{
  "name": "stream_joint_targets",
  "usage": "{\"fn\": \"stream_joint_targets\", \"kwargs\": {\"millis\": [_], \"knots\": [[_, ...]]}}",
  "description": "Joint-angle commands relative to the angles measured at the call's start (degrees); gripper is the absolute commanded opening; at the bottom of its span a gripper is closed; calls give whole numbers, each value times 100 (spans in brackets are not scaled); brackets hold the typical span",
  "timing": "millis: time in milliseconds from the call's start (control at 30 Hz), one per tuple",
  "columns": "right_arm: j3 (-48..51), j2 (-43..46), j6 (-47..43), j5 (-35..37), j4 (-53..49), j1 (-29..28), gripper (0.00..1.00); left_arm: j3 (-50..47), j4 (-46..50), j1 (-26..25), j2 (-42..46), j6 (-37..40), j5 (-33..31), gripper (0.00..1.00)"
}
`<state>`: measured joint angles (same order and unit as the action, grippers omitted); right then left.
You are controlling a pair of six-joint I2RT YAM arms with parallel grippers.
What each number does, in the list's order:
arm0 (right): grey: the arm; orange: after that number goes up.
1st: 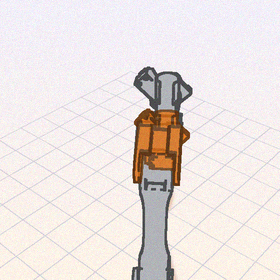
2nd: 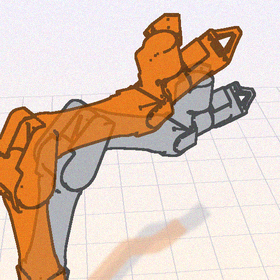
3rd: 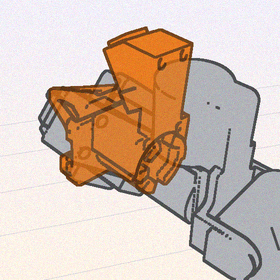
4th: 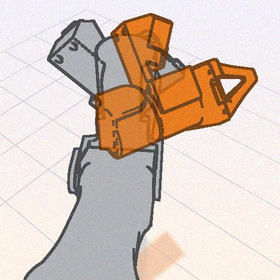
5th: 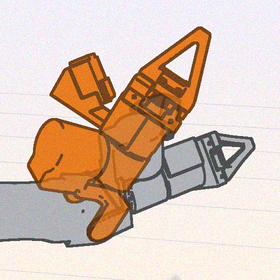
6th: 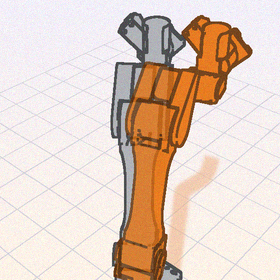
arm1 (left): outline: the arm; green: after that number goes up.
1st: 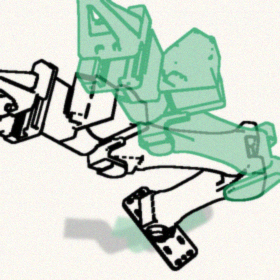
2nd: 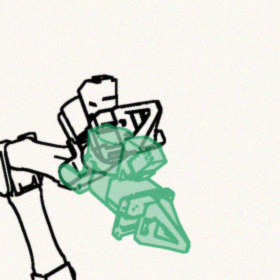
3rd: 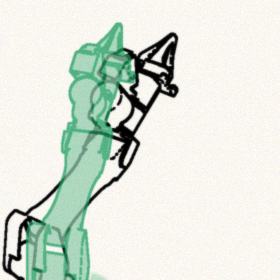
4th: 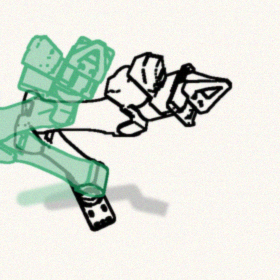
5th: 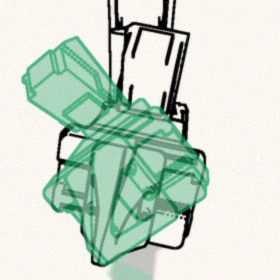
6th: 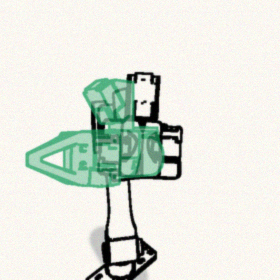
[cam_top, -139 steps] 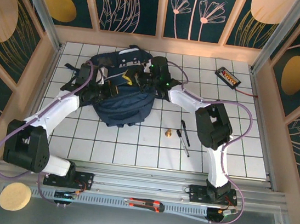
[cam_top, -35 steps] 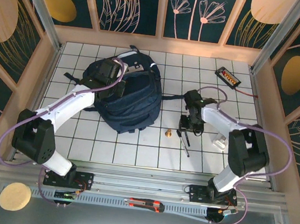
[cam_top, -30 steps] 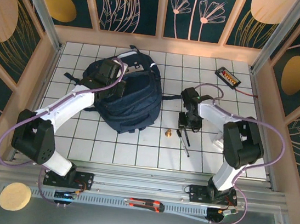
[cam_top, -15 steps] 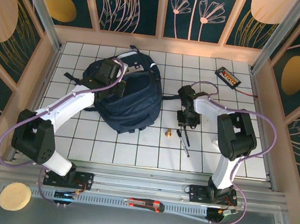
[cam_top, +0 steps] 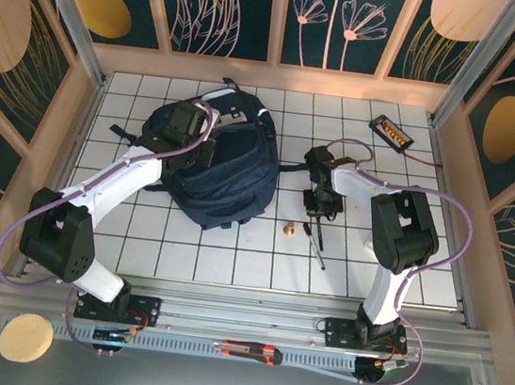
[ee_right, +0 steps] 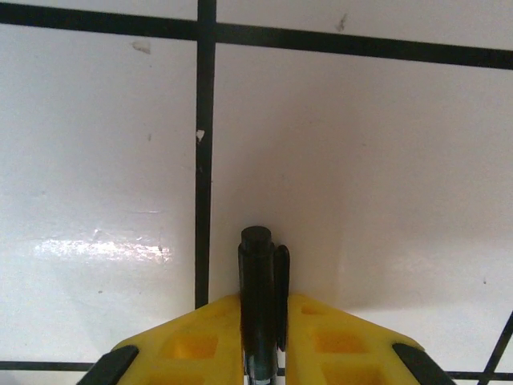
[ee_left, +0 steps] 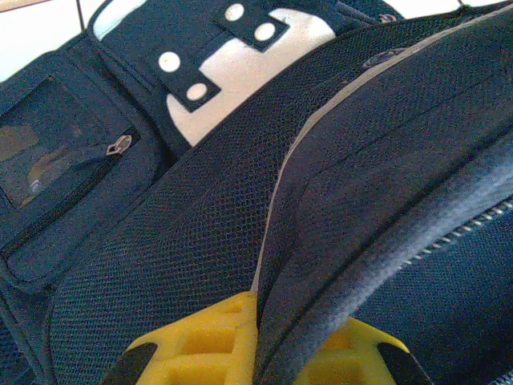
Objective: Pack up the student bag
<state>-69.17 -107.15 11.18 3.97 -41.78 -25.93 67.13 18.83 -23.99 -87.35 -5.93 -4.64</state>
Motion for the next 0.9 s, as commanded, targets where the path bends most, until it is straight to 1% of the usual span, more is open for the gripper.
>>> {"fn": "stream_joint_targets", "kwargs": {"millis": [0,133,233,300,367,433,467,533,600,633,667,733,867], "knots": [[-198,-35,-27,183,-96,34,16,-51,-257,26,190,-197,137,0],[-438,222,-20,153,-368,129,16,-60,-283,26,216,-247,146,0],[-781,548,61,-137,-653,363,16,-10,-292,30,199,-314,214,0],[-1035,802,195,-640,-758,587,16,66,-301,26,201,-388,281,0],[-1321,1050,465,-1446,-708,835,16,169,-301,26,184,-471,369,0],[-1495,1239,885,-2302,-400,1031,16,283,-295,26,175,-583,485,0],[-1540,1316,1154,-2790,-107,1086,16,351,-285,26,161,-644,554,0],[-1531,1469,1789,-3466,658,1108,16,461,-266,26,140,-778,675,0],[-1219,1634,2706,-4074,1928,1095,16,535,-279,26,122,-922,811,0],[-931,1689,3390,-4299,2761,1084,16,552,-300,26,115,-995,879,0],[-655,1716,4049,-4418,3635,1054,16,566,-324,30,113,-1062,934,0],[-398,1602,4883,-4413,4785,939,16,573,-394,26,115,-1185,1015,0],[-724,1039,5329,-4136,5530,528,15,645,-484,26,66,-1367,1150,0]]}}
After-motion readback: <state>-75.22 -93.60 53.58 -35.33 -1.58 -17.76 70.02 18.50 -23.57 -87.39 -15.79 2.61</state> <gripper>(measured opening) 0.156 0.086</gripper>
